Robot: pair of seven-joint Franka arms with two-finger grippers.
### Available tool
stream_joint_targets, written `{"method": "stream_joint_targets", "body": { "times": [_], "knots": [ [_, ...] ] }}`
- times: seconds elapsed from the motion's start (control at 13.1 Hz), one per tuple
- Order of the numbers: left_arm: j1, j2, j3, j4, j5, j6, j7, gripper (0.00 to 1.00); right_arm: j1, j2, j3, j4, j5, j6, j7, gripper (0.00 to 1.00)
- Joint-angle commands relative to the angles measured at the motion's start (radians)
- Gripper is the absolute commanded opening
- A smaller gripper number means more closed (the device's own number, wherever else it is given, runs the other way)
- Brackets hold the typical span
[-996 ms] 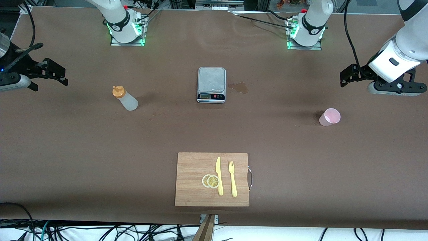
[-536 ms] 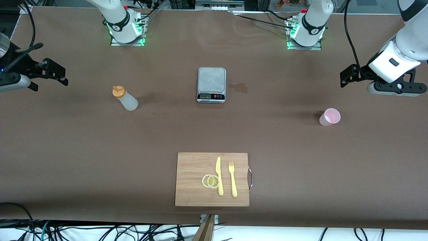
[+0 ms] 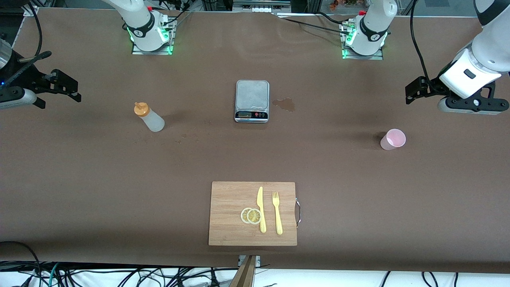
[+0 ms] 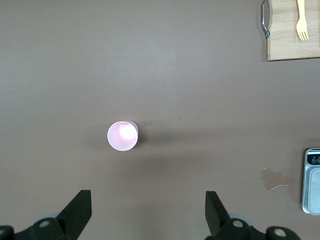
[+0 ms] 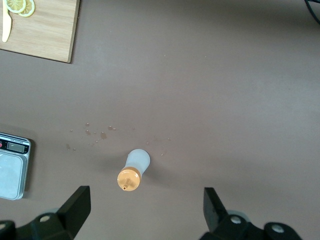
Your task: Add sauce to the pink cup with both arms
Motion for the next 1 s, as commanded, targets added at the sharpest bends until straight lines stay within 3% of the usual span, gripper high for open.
{"method": "stream_joint_targets", "body": {
  "times": [0.0,0.46,0.69,0.92],
  "knots": [
    [0.000,0.014,0.001,0.030,-0.017,-0.020,0.001,1.00,-0.002,0.007,0.002,0.022,0.007,-0.005,0.003,1.00],
    [0.006,0.081,0.007,0.038,-0.039,-0.013,0.002,1.00,-0.002,0.007,0.002,0.022,0.005,-0.005,0.003,1.00],
    [0.052,0.132,0.014,0.024,-0.034,0.009,0.112,1.00,-0.002,0.007,0.002,0.022,0.005,-0.005,0.003,1.00],
    [0.126,0.152,0.017,-0.108,-0.020,0.186,0.261,1.00,-0.003,0.007,0.000,0.022,0.005,-0.005,0.002,1.00]
  ]
}}
